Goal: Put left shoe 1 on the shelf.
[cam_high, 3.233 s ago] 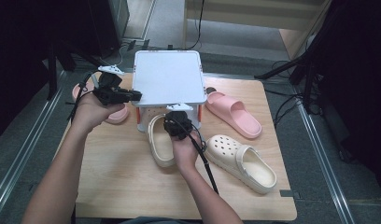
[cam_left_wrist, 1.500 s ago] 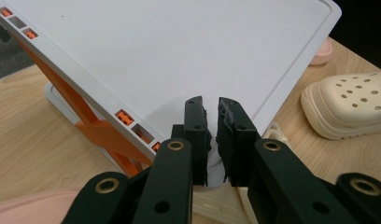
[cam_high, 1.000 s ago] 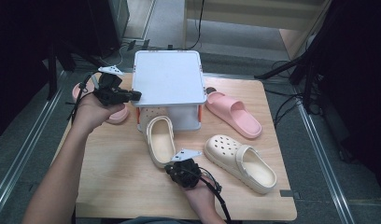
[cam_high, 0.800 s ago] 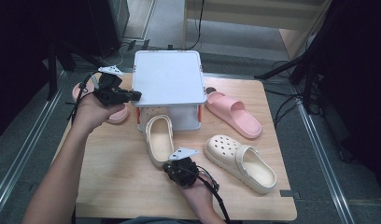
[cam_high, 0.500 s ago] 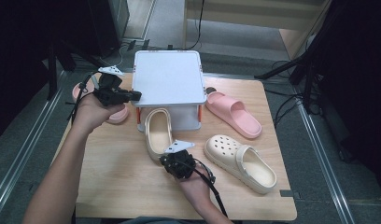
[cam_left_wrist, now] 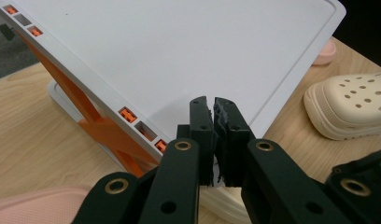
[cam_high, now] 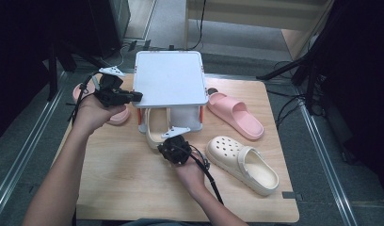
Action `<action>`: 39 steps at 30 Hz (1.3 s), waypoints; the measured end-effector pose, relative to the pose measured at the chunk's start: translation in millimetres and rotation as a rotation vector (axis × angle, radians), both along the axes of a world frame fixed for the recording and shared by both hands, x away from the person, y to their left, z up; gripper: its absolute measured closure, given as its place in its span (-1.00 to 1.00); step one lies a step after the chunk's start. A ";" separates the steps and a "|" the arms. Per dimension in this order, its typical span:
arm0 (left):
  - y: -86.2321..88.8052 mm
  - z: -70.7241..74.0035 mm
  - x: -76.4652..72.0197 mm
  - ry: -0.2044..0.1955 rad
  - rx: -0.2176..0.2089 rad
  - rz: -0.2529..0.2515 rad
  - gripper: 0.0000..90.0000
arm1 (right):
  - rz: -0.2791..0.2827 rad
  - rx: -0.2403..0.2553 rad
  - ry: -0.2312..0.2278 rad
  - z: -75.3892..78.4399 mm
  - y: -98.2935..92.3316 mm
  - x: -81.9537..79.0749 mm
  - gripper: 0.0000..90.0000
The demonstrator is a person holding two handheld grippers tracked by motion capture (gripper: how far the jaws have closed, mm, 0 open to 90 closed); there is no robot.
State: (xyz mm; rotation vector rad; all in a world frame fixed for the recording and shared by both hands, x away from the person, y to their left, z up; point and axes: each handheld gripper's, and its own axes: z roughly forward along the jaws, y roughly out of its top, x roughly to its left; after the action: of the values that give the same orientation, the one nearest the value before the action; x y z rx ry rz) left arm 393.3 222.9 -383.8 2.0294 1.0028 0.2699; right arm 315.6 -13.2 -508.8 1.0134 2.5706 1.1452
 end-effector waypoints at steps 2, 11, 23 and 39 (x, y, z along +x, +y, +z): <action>0.5 -0.2 0.3 0.003 -0.004 -0.001 0.91 | 0.001 0.000 -0.005 0.0 3.7 7.4 1.00; 1.4 -0.3 1.0 0.016 -0.016 -0.005 0.91 | -0.029 0.005 -0.038 -0.9 18.3 31.1 1.00; 2.6 -0.6 1.4 0.017 -0.022 -0.004 0.90 | -0.045 -0.015 -0.074 -4.5 39.4 51.7 1.00; 0.7 0.8 0.6 0.023 -0.023 0.012 0.78 | 0.024 0.064 -0.011 15.2 17.9 25.3 0.95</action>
State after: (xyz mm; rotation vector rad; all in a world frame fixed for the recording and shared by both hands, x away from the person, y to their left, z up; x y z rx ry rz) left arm 393.9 223.6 -383.0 2.0099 1.0281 0.2407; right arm 340.9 4.7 -493.6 0.9891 2.5592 1.2433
